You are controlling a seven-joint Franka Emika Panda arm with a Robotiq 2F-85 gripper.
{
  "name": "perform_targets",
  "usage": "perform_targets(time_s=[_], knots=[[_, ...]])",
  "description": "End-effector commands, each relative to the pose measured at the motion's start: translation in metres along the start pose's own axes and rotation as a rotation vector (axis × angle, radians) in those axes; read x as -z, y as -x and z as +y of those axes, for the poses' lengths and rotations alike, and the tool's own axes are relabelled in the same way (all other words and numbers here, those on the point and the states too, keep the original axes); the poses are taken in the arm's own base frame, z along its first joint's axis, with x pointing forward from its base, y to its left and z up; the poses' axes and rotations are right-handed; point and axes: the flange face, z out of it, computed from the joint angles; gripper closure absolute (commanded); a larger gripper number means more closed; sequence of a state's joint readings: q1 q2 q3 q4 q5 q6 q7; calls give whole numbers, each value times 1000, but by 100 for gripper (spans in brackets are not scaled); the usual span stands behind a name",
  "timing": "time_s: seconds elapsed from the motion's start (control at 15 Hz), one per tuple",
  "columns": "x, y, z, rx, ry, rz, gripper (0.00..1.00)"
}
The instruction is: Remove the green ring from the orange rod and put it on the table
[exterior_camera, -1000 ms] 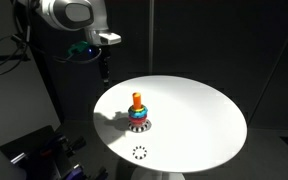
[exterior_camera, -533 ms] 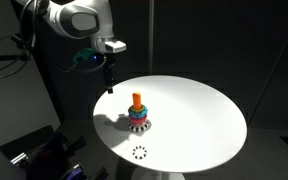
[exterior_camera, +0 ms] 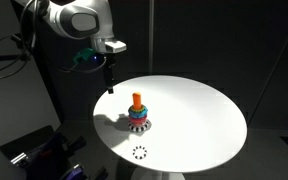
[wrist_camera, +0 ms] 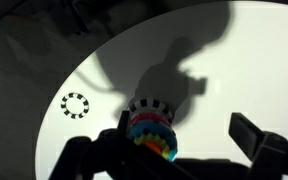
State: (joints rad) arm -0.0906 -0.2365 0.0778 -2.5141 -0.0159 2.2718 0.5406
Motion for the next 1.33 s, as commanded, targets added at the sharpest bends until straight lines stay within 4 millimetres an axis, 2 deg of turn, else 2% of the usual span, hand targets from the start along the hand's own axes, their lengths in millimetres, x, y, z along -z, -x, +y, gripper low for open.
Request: perform_targets(time_s=[0.0, 0.47, 1.27], knots=[[-11, -4, 0, -25, -1, 59, 0], [-45, -11, -4, -59, -1, 154, 0], [-96, -30, 11, -136, 108, 258, 0]])
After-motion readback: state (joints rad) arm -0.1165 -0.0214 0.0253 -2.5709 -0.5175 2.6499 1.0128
